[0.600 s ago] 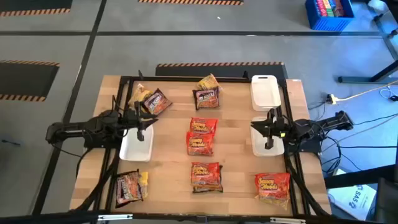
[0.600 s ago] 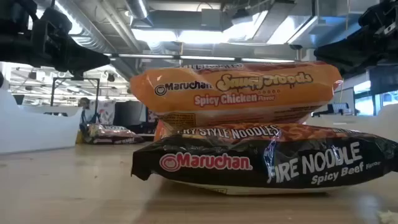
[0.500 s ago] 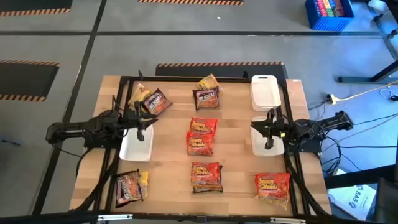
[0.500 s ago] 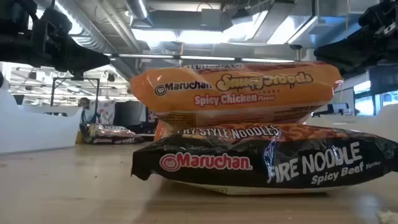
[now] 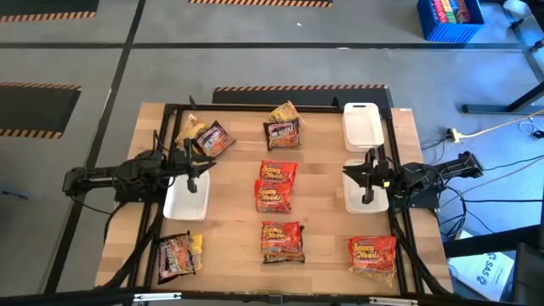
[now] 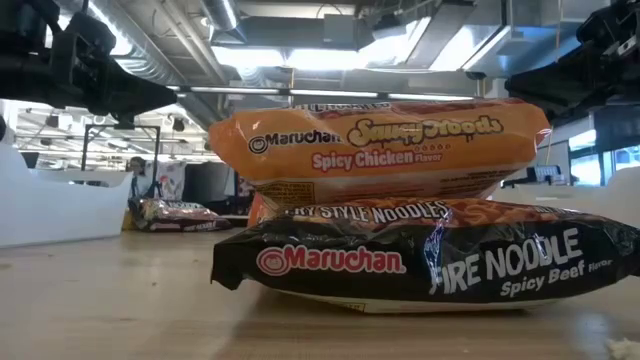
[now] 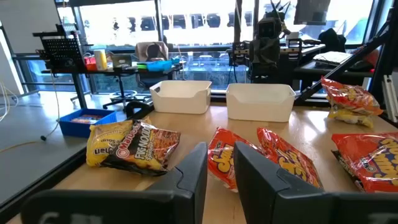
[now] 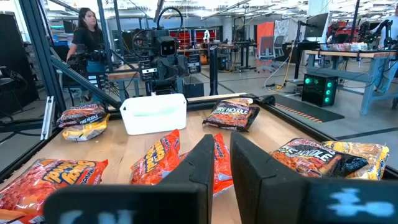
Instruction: Sort Maruchan noodles
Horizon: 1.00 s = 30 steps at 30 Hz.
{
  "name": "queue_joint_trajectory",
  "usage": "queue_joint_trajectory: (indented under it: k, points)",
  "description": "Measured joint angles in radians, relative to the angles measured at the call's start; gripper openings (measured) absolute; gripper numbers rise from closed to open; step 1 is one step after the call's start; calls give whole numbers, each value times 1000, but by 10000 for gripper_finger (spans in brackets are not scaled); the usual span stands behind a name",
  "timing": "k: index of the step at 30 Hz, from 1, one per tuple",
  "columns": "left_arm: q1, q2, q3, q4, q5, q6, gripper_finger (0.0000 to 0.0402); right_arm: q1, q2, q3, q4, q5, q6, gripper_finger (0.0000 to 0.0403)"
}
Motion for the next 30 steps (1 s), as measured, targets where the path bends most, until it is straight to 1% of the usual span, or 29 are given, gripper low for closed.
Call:
queue_joint_trajectory:
  k: [25,30]
  points:
    - [0,0,0,0,0,0,73,0,0,0,0,0,0,35]
    - [0,0,0,54,0,-1,73,0,0,0,0,0,0,35]
